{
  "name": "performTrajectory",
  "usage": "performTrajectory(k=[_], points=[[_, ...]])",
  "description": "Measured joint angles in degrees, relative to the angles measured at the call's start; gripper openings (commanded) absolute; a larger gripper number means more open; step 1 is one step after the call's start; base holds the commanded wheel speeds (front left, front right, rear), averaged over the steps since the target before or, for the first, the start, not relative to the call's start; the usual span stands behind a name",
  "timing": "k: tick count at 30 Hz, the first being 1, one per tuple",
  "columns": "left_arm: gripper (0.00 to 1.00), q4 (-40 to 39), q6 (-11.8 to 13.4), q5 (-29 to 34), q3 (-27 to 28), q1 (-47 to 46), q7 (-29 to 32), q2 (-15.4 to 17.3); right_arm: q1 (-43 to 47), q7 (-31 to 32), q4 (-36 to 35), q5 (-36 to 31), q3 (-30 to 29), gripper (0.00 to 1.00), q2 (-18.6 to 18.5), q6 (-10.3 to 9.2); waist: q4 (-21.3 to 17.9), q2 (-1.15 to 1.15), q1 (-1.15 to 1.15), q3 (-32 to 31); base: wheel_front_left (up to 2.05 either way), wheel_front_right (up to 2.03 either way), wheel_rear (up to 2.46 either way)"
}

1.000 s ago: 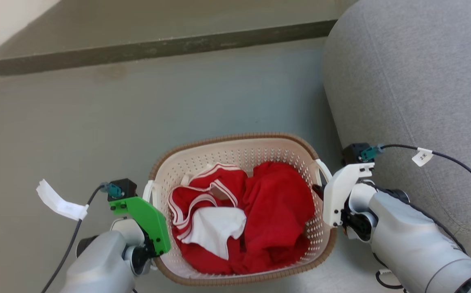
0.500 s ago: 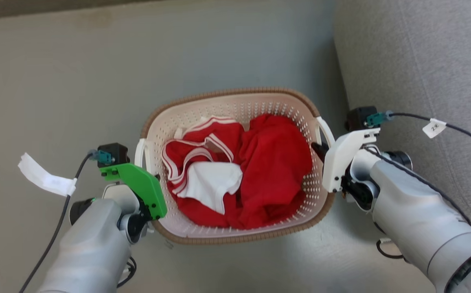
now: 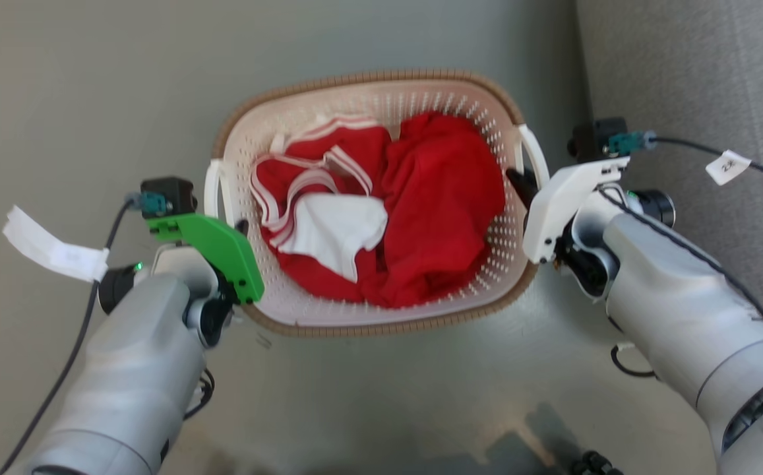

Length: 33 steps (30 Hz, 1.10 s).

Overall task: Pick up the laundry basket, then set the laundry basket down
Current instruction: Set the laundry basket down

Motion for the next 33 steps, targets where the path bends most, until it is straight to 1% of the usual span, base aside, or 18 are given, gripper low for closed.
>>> performTrajectory(k=[8,17,27,33], points=[[0.0,0.5,0.0,0.0,0.7,-4.7,-1.8,0.0,-4.6,-2.6,-0.1,-0.5,0.0,0.0,-0.3,0.0,0.1,0.0,0.0,6.4,0.0,0.0,0.0],[0.0,1.6,-0.1,0.6,0.7,-7.6,-3.8,0.0,-6.9,-5.5,-0.3,-0.9,0.4,0.0,-0.3,0.0,0.4,0.0,0.0,12.1,0.0,0.0,0.0],[0.0,2.5,-0.4,1.3,0.4,-10.1,-6.0,0.0,-8.0,-8.7,-0.4,-0.9,0.9,0.0,-0.3,-0.02,0.8,0.0,0.0,16.6,0.0,0.0,0.0],[0.0,3.6,-0.8,1.5,0.2,-11.3,-7.3,0.0,-8.3,-9.5,-0.5,-0.4,1.0,0.0,-0.3,-0.02,1.0,0.0,0.0,18.4,0.0,0.0,0.0]])
